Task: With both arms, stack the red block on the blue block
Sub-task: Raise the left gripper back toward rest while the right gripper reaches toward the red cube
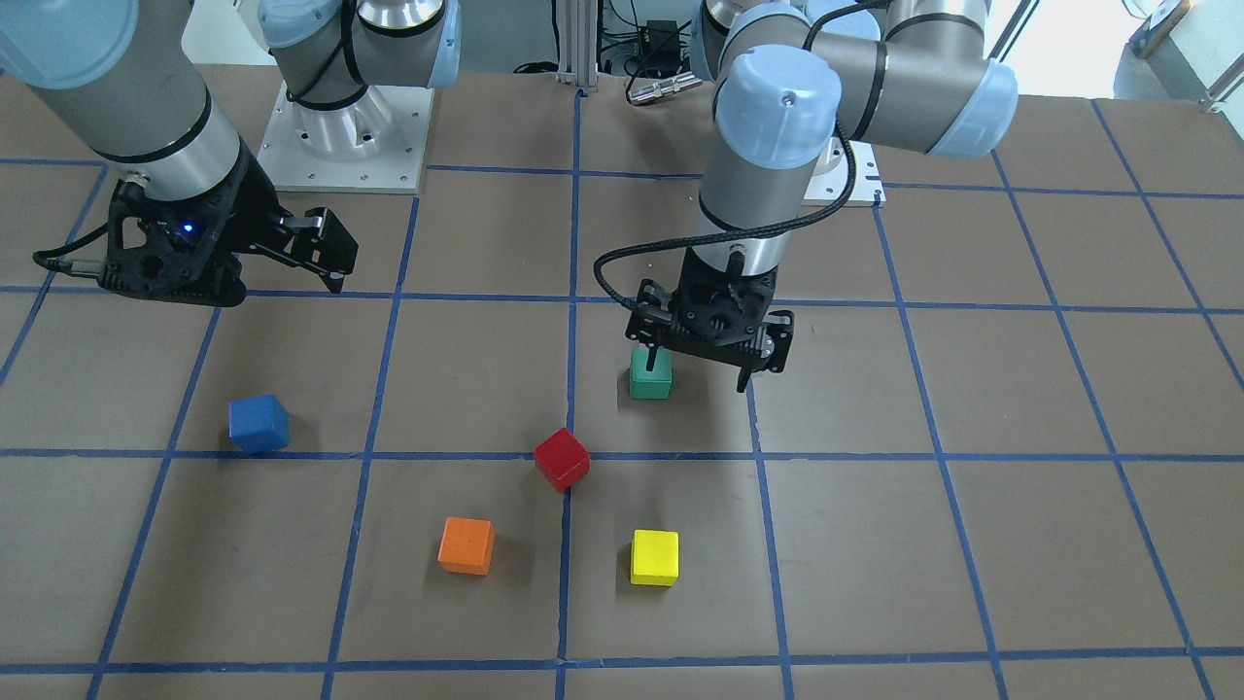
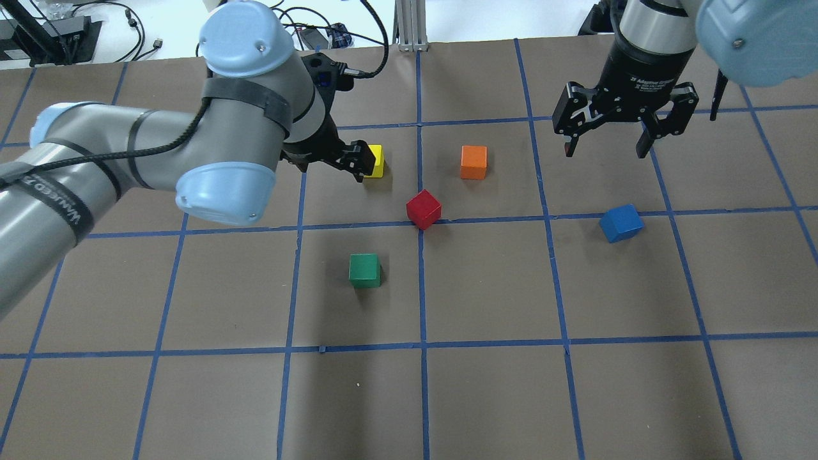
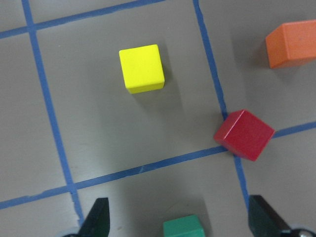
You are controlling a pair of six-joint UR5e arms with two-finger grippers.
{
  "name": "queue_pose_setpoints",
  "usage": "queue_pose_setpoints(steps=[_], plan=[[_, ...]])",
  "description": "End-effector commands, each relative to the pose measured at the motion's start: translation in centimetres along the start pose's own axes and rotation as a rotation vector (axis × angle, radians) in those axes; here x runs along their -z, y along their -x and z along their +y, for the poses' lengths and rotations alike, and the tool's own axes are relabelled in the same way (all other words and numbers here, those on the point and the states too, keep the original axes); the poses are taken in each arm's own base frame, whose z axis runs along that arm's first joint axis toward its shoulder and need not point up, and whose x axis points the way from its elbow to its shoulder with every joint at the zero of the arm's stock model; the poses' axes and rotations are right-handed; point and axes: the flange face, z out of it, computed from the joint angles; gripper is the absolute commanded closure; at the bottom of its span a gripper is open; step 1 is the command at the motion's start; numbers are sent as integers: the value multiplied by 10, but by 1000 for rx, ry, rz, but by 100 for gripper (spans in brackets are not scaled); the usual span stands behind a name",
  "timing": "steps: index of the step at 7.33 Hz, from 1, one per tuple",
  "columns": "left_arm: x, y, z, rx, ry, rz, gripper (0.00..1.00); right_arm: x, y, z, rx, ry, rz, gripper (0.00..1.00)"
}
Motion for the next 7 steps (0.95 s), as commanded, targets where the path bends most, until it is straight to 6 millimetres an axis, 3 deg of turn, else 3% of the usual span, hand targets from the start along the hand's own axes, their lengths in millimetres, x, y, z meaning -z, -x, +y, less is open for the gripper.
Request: queue_pose_setpoints(steps=[1, 3, 5, 7], plan=[[40, 36, 20, -12, 57, -19, 0, -5, 7, -20, -81, -57, -33, 0], [75, 63, 21, -7, 120, -41, 0, -21, 37, -44, -259, -102, -139, 0], [89, 67, 22, -9, 183, -70, 0, -58, 93, -55, -357, -91, -144, 0], [94, 68, 19, -2, 174, -73, 0, -100, 161, -55, -486, -103, -149, 0]])
